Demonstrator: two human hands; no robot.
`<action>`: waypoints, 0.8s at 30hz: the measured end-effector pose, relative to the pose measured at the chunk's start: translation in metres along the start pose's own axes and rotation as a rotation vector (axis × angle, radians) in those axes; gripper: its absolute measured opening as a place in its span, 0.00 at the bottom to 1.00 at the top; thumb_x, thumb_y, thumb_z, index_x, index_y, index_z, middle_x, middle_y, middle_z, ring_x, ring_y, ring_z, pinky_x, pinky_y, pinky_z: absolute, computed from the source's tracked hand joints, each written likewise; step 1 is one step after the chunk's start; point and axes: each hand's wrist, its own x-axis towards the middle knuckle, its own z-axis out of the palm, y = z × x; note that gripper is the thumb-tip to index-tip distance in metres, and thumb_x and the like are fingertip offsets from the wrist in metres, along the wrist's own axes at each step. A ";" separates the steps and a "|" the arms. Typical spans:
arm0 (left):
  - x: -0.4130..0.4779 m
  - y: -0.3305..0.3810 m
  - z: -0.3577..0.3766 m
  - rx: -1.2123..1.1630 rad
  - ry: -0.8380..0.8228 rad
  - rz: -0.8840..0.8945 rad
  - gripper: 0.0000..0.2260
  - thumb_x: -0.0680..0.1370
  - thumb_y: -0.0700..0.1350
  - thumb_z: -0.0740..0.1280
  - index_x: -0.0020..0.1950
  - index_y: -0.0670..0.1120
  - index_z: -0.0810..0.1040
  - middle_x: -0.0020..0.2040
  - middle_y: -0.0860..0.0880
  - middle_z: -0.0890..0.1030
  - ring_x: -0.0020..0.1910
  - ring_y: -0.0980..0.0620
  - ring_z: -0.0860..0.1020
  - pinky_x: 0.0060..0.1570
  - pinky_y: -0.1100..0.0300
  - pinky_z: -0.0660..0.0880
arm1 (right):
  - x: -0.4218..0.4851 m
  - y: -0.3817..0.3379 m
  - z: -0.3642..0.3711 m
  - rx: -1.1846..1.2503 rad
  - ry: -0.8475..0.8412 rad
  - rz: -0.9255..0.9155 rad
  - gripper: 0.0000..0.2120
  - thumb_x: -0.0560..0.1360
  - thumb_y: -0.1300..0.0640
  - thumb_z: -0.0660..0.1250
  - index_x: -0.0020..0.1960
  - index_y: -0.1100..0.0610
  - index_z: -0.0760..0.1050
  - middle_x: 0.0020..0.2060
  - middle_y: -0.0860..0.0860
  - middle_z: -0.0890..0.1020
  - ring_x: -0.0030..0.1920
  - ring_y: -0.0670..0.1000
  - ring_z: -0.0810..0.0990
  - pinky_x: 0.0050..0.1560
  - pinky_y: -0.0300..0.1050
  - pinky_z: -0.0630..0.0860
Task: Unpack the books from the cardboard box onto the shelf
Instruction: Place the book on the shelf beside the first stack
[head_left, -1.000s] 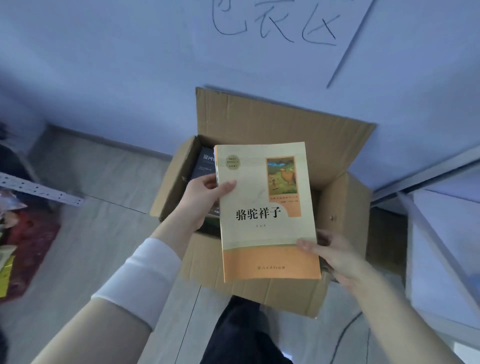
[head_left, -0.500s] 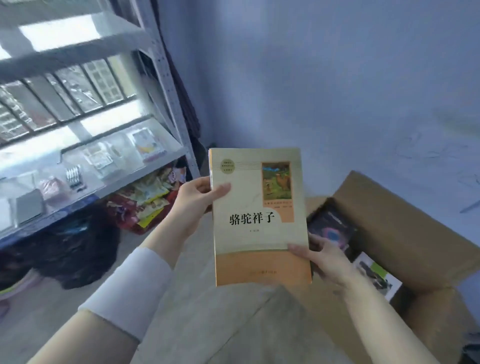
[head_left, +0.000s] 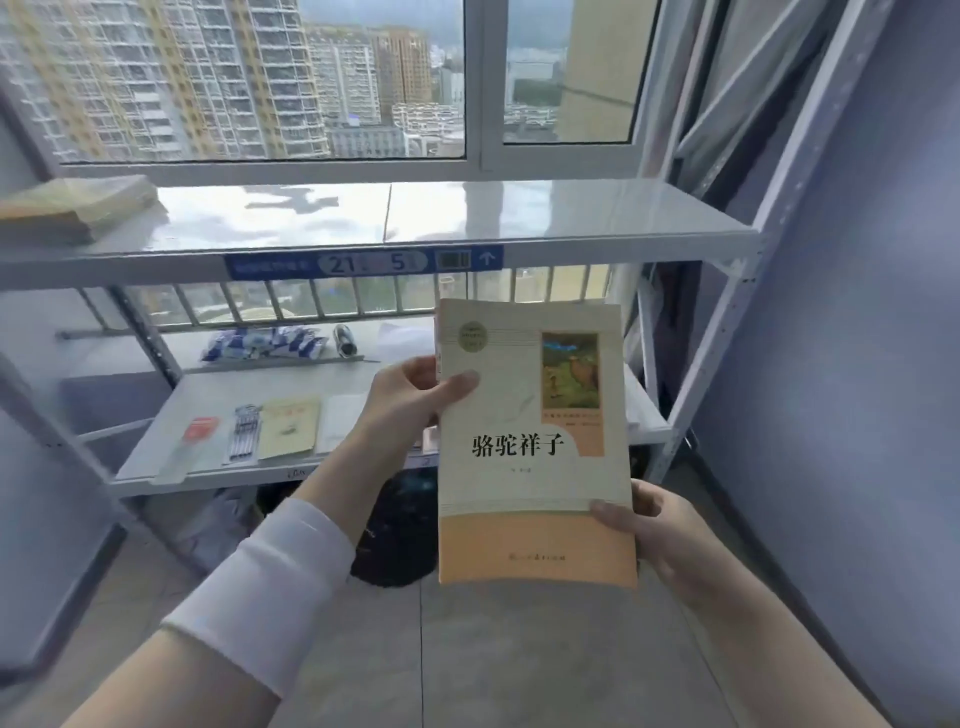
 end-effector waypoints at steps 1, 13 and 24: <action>0.013 0.003 -0.018 -0.008 0.019 0.008 0.10 0.72 0.41 0.73 0.52 0.43 0.81 0.44 0.48 0.86 0.39 0.54 0.84 0.45 0.56 0.81 | 0.019 -0.009 0.014 -0.009 -0.018 -0.006 0.26 0.59 0.55 0.77 0.57 0.58 0.79 0.48 0.52 0.86 0.49 0.53 0.85 0.48 0.48 0.81; 0.182 0.080 -0.216 0.053 0.293 0.184 0.14 0.73 0.42 0.72 0.57 0.40 0.79 0.46 0.48 0.85 0.37 0.57 0.84 0.40 0.65 0.81 | 0.247 -0.150 0.193 -0.091 -0.235 -0.201 0.25 0.57 0.54 0.75 0.52 0.59 0.77 0.44 0.54 0.85 0.45 0.54 0.83 0.43 0.46 0.78; 0.298 0.118 -0.400 0.037 0.386 0.261 0.17 0.74 0.41 0.71 0.60 0.37 0.77 0.48 0.48 0.83 0.42 0.54 0.82 0.38 0.66 0.80 | 0.379 -0.223 0.367 -0.116 -0.297 -0.297 0.12 0.68 0.63 0.73 0.51 0.61 0.78 0.45 0.56 0.84 0.41 0.54 0.83 0.41 0.47 0.81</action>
